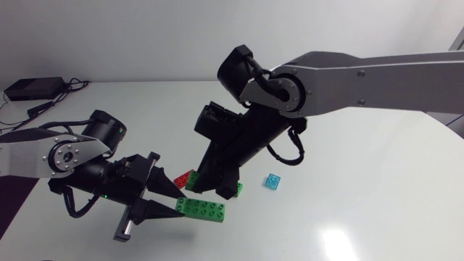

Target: Separate the duplo bricks

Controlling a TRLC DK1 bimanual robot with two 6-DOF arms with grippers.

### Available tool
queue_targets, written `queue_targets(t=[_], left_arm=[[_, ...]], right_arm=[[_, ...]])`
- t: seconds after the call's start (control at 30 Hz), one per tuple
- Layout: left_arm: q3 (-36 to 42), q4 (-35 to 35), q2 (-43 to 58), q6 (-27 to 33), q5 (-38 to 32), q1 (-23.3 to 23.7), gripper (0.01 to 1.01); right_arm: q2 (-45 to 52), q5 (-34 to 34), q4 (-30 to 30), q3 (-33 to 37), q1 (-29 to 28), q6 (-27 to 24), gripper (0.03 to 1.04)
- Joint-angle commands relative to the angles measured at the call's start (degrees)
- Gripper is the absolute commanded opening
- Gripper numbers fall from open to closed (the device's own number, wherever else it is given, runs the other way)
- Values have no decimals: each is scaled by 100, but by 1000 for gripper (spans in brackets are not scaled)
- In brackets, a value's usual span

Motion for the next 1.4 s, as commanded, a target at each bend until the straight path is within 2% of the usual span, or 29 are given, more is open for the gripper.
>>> queue_targets(t=[0.0, 0.07, 0.17, 0.23, 0.57, 0.83, 1.23, 1.37], left_arm=[[90, 124, 184, -79, -3, 64, 272], [240, 361, 386, -281, -12, 81, 272], [398, 1372, 852, -975, -117, 81, 275], [653, 1794, 1292, -1300, -205, 73, 277], [1918, 2919, 2900, -2452, -891, 11, 279], [2252, 3218, 3515, -2724, -1225, -59, 287], [2323, 3376, 3823, -2838, -1409, -68, 315], [2305, 3376, 3814, -2847, -1409, -59, 464]], right_arm=[[-229, 83, 26, -94, -29, 109, 302], [-378, 171, 70, -209, -29, 109, 302], [-563, 268, 114, -402, -64, 109, 302], [-660, 320, 176, -569, -73, 109, 302], [-1090, 426, 404, -1298, -143, 136, 302], [-1073, 760, 712, -1782, -134, 180, 302], [-510, 1305, 1143, -2098, 15, 180, 302], [-220, 1595, 1345, -2177, 138, 171, 302]])
